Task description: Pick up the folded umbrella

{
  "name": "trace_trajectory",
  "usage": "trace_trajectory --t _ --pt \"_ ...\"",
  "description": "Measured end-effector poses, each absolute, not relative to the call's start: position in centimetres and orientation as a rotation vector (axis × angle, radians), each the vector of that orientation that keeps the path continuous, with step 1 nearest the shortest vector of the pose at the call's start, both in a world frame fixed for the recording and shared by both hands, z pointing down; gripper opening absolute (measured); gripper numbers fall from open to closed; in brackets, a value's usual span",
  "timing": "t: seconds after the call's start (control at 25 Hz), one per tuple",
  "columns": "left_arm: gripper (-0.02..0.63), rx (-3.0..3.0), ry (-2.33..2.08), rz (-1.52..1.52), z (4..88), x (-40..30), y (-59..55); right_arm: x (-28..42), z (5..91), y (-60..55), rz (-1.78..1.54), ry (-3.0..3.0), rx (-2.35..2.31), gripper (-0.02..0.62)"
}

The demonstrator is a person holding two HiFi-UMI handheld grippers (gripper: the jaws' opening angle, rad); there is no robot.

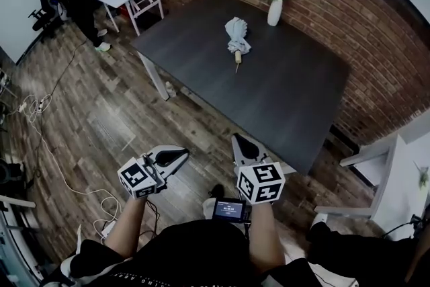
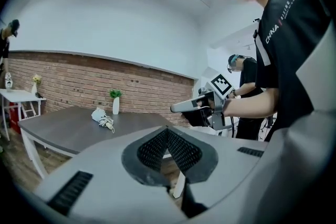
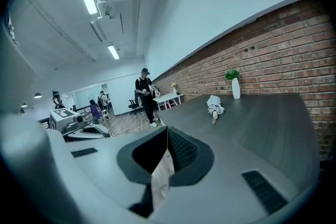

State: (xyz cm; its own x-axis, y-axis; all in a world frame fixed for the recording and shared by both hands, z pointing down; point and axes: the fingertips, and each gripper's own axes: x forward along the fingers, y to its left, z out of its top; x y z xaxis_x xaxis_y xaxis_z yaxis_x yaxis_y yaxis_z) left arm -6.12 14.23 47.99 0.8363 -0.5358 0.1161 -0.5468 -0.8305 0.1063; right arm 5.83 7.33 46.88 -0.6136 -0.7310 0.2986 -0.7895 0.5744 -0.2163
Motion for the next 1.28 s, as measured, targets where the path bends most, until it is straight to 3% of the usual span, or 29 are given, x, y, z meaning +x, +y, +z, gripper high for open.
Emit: trace_trajectory --t 0.88,1.28 --pt "0.003 2.773 -1.0 0.038 47.6 -6.8 -1.8 8.7 48.1 -6.5 0.467 -2.606 1.221 0.011" --pt "0.003 2.811 -0.862 -0.012 48.8 -8.1 -12.0 8.8 48.8 -14.2 0.506 -2.512 1.376 0.011"
